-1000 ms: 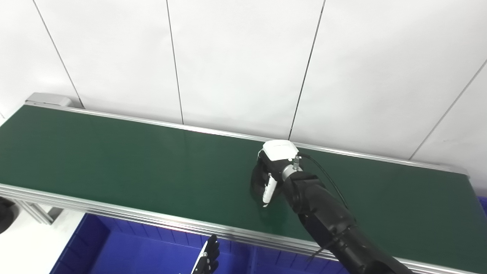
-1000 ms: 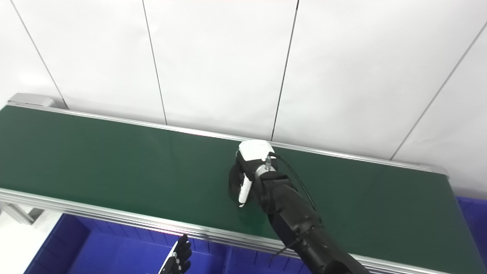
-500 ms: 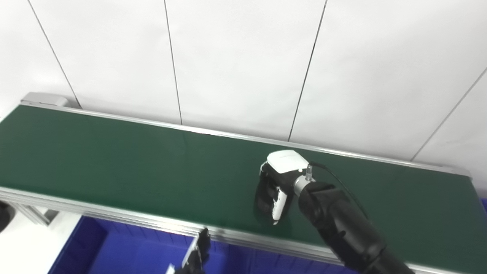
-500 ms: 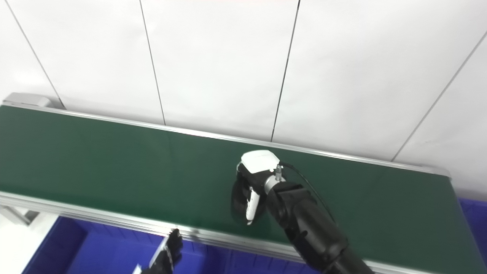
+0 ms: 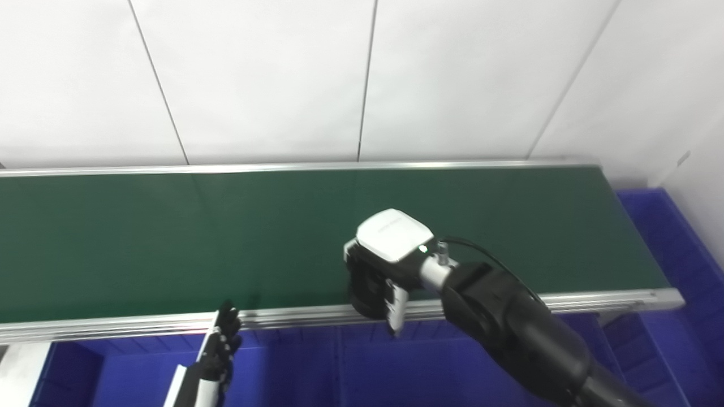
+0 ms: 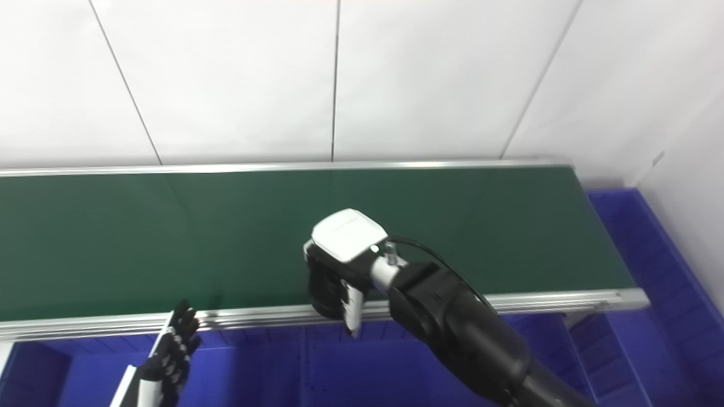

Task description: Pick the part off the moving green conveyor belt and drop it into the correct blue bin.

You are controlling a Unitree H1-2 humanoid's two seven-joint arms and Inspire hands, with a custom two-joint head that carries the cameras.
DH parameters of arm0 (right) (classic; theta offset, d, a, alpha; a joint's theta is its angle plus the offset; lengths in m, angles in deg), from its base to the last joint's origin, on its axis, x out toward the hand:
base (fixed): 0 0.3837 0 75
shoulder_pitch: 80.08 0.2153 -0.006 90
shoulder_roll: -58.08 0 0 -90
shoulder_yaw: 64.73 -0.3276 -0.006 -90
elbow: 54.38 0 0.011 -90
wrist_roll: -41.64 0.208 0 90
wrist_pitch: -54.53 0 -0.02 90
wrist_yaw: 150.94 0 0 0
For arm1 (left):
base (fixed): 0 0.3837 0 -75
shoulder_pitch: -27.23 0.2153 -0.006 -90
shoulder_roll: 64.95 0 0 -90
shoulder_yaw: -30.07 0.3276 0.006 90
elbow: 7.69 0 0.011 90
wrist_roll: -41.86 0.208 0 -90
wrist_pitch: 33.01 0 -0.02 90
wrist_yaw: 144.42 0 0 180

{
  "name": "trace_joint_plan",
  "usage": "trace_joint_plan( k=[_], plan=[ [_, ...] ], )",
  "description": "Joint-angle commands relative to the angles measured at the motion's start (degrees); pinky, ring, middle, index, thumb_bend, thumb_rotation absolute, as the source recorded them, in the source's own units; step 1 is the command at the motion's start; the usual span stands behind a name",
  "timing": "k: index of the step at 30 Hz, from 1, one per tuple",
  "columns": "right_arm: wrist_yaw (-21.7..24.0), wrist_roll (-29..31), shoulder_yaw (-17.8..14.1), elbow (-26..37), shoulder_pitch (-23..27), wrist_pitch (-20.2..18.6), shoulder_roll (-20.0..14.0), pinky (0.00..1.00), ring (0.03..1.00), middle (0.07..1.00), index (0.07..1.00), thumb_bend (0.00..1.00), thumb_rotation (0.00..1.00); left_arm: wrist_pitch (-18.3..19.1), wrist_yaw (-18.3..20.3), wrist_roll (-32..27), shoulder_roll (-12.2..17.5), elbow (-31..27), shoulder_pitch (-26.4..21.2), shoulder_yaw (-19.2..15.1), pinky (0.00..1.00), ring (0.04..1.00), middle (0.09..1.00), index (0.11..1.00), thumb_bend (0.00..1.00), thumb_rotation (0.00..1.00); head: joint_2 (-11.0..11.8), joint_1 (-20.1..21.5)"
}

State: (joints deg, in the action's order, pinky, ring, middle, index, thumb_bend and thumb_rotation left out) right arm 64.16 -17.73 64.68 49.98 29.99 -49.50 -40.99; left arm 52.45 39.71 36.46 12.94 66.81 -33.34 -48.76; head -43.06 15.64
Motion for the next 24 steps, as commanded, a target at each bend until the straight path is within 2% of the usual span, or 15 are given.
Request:
trace_joint_plan(
  k=[1, 6, 12, 22, 24],
  plan=[
    [-0.2, -1.5, -2.0, 3.9, 0.4, 2.4, -1.4, 0.28, 0.384, 0.484, 0.532, 0.51, 0.0, -0.5, 0.5, -0.6, -0.3, -2.5, 0.3, -0.2, 1.0, 1.0, 1.0, 1.0, 0.84, 0.98, -0.4, 0.5],
    [2.7, -3.2, -3.7, 8.8, -4.7, 3.0, -2.0, 0.25, 0.356, 0.473, 0.547, 0.51, 0.0, 0.7, 0.9, -0.5, -0.1, -3.2, 0.0, -1.3, 1.0, 1.0, 1.0, 1.0, 0.87, 0.97, -1.9, 1.4],
    [3.4, -3.8, -5.3, 10.8, -9.5, 4.7, -2.7, 0.23, 0.346, 0.46, 0.548, 0.51, 0.0, 2.2, 1.7, -0.1, 0.1, -4.5, 0.1, -1.9, 1.0, 1.0, 1.0, 1.0, 0.87, 0.97, -3.3, 1.0],
    [2.2, -4.8, -8.1, 11.3, -16.6, 7.8, -3.0, 0.25, 0.347, 0.464, 0.546, 0.51, 0.0, 3.7, 1.6, 0.4, 0.1, -6.2, 0.1, -1.9, 1.0, 1.0, 1.0, 1.0, 0.86, 0.95, -5.2, -0.8],
    [0.3, -4.5, -8.8, 10.6, -18.1, 8.8, -3.1, 0.26, 0.356, 0.48, 0.541, 0.51, 0.0, 3.7, 1.5, 0.9, 0.1, -6.3, 0.1, -1.8, 1.0, 1.0, 1.0, 1.0, 0.86, 0.94, -5.4, -1.4]
  ],
)
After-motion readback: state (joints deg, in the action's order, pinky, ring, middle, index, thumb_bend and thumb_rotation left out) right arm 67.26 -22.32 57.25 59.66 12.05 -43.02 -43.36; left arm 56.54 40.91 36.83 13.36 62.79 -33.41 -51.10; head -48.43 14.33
